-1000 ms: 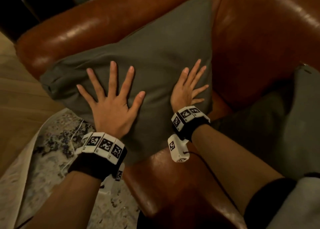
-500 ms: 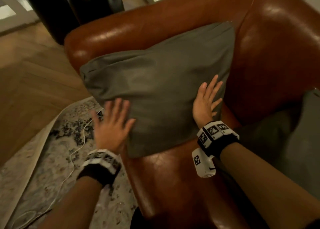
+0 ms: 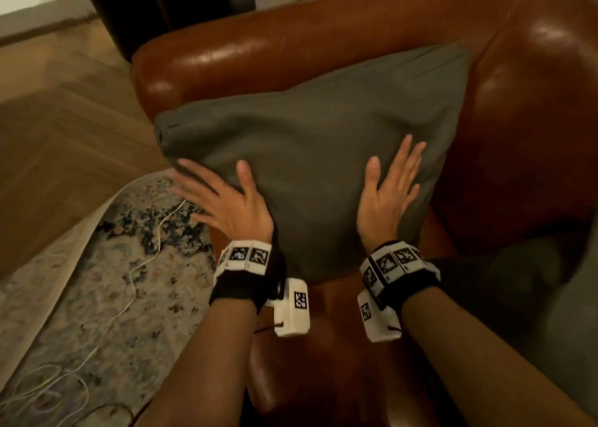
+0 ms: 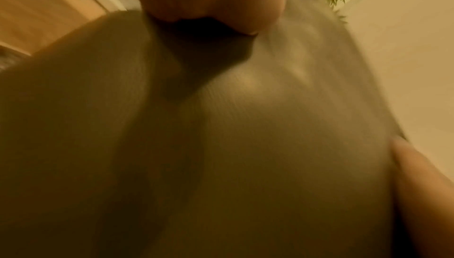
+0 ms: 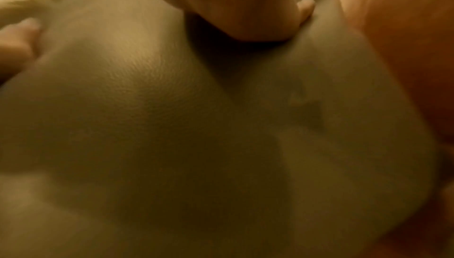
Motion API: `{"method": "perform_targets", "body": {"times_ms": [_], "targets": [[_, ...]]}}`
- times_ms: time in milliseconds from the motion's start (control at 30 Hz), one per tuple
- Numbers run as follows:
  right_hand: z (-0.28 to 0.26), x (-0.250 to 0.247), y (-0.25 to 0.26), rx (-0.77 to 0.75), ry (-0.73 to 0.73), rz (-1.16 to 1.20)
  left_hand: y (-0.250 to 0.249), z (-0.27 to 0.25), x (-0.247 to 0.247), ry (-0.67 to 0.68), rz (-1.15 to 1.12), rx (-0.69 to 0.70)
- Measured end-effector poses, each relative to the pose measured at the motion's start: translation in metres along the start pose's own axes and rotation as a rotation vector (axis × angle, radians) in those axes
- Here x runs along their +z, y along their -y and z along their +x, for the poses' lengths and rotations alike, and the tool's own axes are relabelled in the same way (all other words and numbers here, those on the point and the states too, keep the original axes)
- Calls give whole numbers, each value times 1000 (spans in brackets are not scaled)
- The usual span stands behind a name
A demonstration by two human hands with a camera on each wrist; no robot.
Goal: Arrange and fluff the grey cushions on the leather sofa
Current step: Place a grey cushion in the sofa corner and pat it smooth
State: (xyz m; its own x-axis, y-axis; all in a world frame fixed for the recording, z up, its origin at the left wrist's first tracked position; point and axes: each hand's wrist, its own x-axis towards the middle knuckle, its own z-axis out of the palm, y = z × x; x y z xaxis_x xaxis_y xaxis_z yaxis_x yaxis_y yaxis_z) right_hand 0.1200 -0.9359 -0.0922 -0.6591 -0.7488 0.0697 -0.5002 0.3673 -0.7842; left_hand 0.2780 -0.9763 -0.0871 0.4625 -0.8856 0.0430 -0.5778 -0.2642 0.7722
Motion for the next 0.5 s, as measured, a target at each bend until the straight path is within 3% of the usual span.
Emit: {"method": "perform_targets", "body": {"times_ms": [100,200,300,400,500], "targets": [[5,-2,6,47,-142,114,2,12,-9,-10,-190,5],[33,-31,8,260,-304,139,10,16,-23,56,-402,-43],[81,-60,7,459,-174,210,0,25,-27,-36,-455,-139],[100,-64,12,353,-58,102,-8,31,-26,-92,-445,-197],[94,-55,2,318,-50,46,-2,27,-27,-67,-379,-231]]}}
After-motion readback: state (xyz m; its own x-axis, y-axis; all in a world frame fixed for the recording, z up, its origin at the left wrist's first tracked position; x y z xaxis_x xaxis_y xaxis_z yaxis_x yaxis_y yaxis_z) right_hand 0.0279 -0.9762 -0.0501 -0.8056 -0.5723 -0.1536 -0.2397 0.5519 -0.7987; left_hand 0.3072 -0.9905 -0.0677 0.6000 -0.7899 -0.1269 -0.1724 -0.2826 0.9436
